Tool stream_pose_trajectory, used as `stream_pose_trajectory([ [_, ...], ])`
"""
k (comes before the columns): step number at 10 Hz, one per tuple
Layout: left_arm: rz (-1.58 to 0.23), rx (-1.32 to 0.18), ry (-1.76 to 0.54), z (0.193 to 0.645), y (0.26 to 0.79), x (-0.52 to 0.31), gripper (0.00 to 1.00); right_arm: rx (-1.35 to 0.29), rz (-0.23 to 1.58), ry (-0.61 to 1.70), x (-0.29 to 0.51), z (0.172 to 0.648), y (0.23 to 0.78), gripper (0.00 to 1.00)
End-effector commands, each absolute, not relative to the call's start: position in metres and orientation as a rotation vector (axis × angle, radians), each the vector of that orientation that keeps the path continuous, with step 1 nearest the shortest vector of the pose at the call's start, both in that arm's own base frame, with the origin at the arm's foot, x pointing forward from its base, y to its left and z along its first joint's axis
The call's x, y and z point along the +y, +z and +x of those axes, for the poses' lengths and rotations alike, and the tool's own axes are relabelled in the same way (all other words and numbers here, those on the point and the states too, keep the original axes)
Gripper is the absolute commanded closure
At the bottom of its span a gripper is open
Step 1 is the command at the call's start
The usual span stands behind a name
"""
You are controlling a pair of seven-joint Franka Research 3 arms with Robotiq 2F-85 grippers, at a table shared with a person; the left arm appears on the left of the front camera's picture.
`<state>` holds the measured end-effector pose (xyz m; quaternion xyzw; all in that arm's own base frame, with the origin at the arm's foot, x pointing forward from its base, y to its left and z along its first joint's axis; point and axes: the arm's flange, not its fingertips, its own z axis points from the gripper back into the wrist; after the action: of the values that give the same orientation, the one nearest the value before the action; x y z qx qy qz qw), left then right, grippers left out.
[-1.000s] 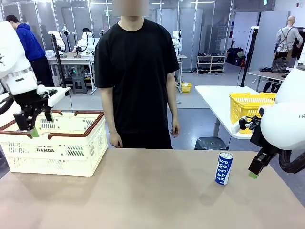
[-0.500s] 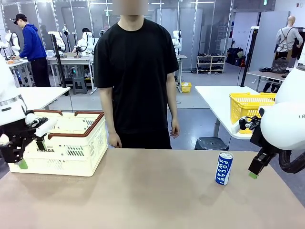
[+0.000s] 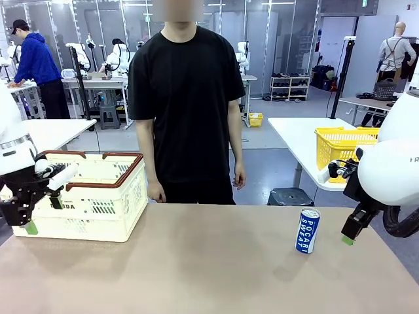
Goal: Place the drinks into the Shopping basket.
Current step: Pick up one drink and place it into the Shopping basket.
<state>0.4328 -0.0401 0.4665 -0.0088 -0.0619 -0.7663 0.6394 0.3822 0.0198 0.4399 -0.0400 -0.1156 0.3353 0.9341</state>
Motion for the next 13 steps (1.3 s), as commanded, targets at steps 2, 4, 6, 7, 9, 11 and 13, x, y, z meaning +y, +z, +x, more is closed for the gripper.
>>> stream_pose_trajectory([
  [2, -0.014, -0.144, -1.75, 0.428, 0.469, -0.043, 0.0, -0.238, -0.078, 0.682, 0.018, 0.381, 0.44, 0.21],
  [4, -0.014, -0.144, -1.75, 0.428, 0.469, -0.043, 0.0, -0.236, -0.082, 0.686, 0.02, 0.382, 0.44, 0.21],
  [6, -0.014, -0.144, -1.75, 0.428, 0.469, -0.043, 0.0, -0.287, -0.012, 0.767, 0.02, 0.397, 0.443, 0.21],
  [7, -0.014, -0.144, -1.75, 0.428, 0.469, -0.043, 0.0, -0.32, -0.007, 0.801, 0.024, 0.408, 0.449, 0.21],
  [9, -0.014, -0.144, -1.75, 0.428, 0.469, -0.043, 0.0, -0.321, -0.05, 0.844, 0.035, 0.437, 0.465, 0.21],
  [11, -0.014, -0.144, -1.75, 0.428, 0.469, -0.043, 0.0, -0.311, -0.079, 0.917, 0.048, 0.467, 0.475, 0.21],
  [13, -0.014, -0.144, -1.75, 0.428, 0.469, -0.043, 0.0, -0.301, -0.087, 0.933, 0.056, 0.496, 0.478, 0.21],
])
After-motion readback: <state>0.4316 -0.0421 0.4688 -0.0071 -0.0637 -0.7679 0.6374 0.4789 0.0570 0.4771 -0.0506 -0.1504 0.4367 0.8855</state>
